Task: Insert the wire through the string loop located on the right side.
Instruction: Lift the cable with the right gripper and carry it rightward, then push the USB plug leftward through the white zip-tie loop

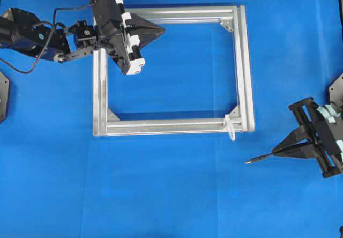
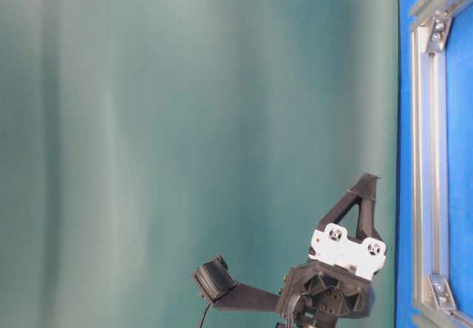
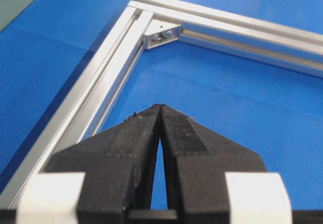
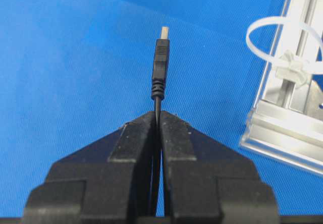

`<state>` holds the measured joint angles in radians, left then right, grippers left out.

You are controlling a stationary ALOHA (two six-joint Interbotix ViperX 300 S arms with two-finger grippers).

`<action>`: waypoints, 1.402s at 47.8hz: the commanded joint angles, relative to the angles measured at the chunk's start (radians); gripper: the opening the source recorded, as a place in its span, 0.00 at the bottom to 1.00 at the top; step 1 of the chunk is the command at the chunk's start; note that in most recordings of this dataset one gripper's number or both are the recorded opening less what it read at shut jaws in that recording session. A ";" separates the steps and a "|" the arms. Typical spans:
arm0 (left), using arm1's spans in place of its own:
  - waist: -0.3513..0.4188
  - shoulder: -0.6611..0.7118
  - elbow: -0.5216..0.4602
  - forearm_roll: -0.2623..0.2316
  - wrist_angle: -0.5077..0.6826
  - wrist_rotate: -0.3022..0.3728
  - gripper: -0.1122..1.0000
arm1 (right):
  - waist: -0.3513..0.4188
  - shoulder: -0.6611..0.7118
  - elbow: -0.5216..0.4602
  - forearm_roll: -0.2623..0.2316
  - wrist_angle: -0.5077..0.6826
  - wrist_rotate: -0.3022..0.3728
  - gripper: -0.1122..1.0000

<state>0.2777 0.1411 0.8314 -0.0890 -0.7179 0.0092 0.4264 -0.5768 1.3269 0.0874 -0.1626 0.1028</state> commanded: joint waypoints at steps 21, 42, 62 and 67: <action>0.000 -0.031 -0.014 0.003 -0.005 0.000 0.10 | -0.189 -0.018 0.015 -0.005 -0.018 -0.005 0.07; 0.000 -0.031 -0.012 0.003 -0.005 0.002 0.10 | -0.258 -0.018 0.018 -0.008 -0.025 -0.006 0.07; 0.000 -0.031 -0.014 0.005 -0.005 0.002 0.10 | -0.258 -0.015 0.018 -0.008 -0.032 -0.006 0.07; 0.000 -0.031 -0.014 0.005 -0.005 0.002 0.10 | -0.259 -0.015 0.018 -0.008 -0.037 -0.006 0.07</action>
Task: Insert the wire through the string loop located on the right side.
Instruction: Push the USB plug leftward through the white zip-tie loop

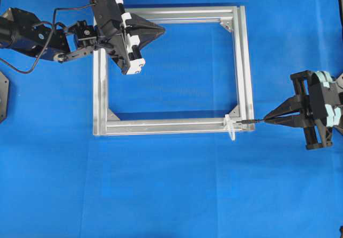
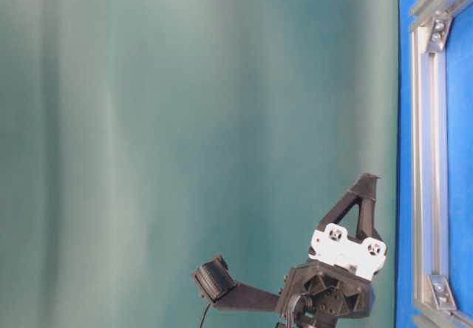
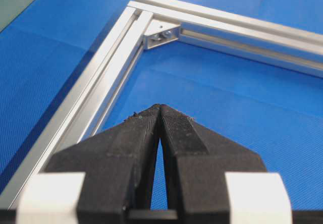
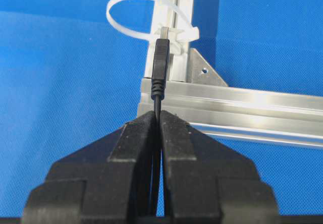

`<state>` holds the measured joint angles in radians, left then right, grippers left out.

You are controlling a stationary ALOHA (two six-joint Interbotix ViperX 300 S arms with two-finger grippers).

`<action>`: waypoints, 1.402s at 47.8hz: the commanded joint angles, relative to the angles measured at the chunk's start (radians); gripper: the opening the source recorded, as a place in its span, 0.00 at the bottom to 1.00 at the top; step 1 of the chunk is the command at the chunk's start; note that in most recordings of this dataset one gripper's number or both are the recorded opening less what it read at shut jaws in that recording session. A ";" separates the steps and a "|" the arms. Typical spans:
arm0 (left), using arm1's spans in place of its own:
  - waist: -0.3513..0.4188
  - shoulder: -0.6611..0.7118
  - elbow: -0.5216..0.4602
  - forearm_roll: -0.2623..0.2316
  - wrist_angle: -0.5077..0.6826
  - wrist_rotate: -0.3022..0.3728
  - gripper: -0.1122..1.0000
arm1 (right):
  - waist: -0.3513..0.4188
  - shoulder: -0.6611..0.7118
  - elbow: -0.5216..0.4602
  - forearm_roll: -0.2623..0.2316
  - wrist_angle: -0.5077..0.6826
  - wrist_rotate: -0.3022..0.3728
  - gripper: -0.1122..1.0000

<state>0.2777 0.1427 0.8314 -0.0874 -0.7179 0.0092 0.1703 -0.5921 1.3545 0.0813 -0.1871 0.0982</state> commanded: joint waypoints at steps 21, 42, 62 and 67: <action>0.000 -0.032 -0.014 0.003 -0.005 0.002 0.10 | -0.002 0.000 -0.009 -0.002 -0.015 -0.002 0.07; 0.000 -0.032 -0.015 0.002 -0.005 0.002 0.10 | -0.002 0.055 -0.020 0.003 -0.081 0.002 0.07; 0.000 -0.032 -0.014 0.003 -0.005 0.003 0.10 | -0.002 0.264 -0.098 0.005 -0.245 0.002 0.07; 0.000 -0.032 -0.012 0.003 -0.005 0.003 0.10 | -0.002 0.311 -0.132 0.006 -0.256 0.003 0.07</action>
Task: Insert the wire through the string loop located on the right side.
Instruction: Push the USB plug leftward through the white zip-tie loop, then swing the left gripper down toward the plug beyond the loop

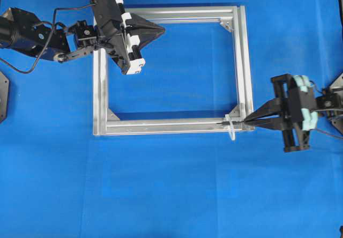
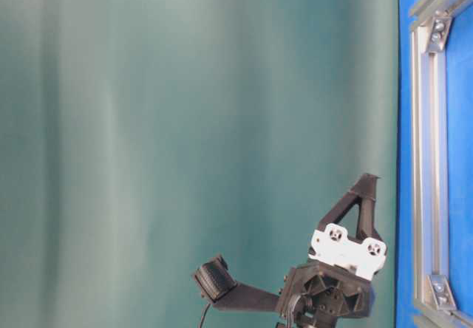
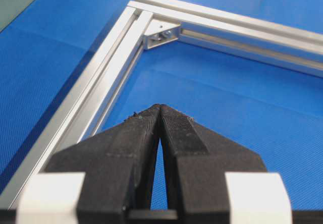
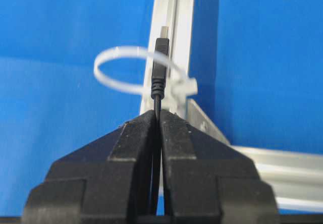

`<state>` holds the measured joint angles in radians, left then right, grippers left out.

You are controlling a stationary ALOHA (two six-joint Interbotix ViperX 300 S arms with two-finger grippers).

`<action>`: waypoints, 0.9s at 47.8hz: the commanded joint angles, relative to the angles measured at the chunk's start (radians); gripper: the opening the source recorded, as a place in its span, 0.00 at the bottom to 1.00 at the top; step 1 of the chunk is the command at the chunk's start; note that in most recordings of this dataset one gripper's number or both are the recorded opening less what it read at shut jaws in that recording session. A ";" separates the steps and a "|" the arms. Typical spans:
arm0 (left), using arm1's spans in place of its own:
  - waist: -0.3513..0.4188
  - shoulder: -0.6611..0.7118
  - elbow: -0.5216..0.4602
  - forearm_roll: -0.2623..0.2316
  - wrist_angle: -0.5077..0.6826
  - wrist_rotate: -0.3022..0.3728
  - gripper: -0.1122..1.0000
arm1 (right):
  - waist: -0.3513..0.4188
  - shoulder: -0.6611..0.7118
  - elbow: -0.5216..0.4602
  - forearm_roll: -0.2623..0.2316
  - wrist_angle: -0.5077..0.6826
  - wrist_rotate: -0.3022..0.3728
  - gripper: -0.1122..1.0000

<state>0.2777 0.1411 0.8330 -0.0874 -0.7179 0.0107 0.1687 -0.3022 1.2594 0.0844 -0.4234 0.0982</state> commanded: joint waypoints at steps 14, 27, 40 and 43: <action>0.000 -0.031 -0.015 0.003 -0.005 0.002 0.10 | 0.000 0.060 -0.066 0.008 -0.023 0.002 0.07; -0.003 -0.031 -0.015 0.003 -0.005 -0.002 0.10 | 0.000 0.058 -0.063 0.009 -0.028 0.002 0.07; -0.104 -0.031 -0.011 0.003 -0.005 -0.017 0.10 | 0.000 0.058 -0.061 0.009 -0.028 0.002 0.07; -0.155 -0.029 -0.011 0.003 -0.005 -0.017 0.10 | 0.000 0.058 -0.061 0.011 -0.028 0.002 0.07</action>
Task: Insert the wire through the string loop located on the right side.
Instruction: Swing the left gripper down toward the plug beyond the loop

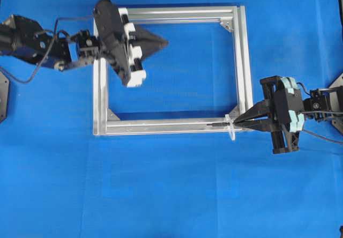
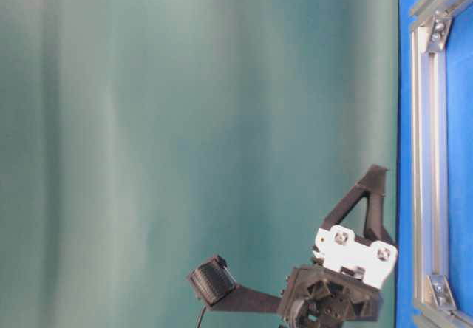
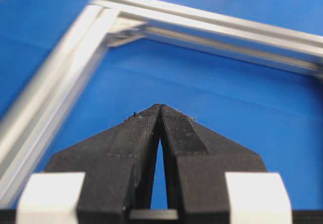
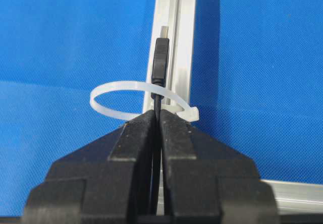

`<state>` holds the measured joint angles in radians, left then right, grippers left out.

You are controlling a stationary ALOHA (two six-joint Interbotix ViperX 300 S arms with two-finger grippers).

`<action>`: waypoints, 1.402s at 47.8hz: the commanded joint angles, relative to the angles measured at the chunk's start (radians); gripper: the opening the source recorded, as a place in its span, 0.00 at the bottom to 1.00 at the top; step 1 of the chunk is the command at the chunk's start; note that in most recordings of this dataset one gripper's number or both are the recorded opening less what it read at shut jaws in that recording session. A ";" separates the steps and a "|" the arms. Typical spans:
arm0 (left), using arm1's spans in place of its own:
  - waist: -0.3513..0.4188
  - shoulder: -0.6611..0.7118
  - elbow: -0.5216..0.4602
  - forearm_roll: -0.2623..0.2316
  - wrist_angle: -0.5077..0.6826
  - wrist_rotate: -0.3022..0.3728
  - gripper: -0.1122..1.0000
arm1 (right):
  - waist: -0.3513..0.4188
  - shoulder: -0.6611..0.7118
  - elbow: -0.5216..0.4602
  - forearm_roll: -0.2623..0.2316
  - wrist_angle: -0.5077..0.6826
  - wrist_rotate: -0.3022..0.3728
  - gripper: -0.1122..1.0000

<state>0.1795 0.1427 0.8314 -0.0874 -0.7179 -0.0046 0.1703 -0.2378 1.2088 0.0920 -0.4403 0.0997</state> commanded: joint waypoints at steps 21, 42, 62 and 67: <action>-0.371 -0.023 -0.017 0.002 -0.006 -0.015 0.10 | -0.002 -0.006 -0.011 0.002 -0.011 0.000 0.07; -0.364 -0.003 -0.072 -0.002 0.028 -0.015 0.10 | -0.003 -0.006 -0.012 0.002 -0.011 0.002 0.07; -0.302 0.121 -0.390 0.000 0.270 -0.009 0.10 | -0.002 -0.006 -0.012 0.002 -0.011 0.002 0.07; -0.295 0.150 -0.459 -0.002 0.337 -0.011 0.10 | -0.002 -0.005 -0.012 0.003 -0.011 0.000 0.07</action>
<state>-0.1197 0.2976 0.4310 -0.0874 -0.4142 -0.0169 0.1703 -0.2378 1.2088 0.0920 -0.4403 0.0997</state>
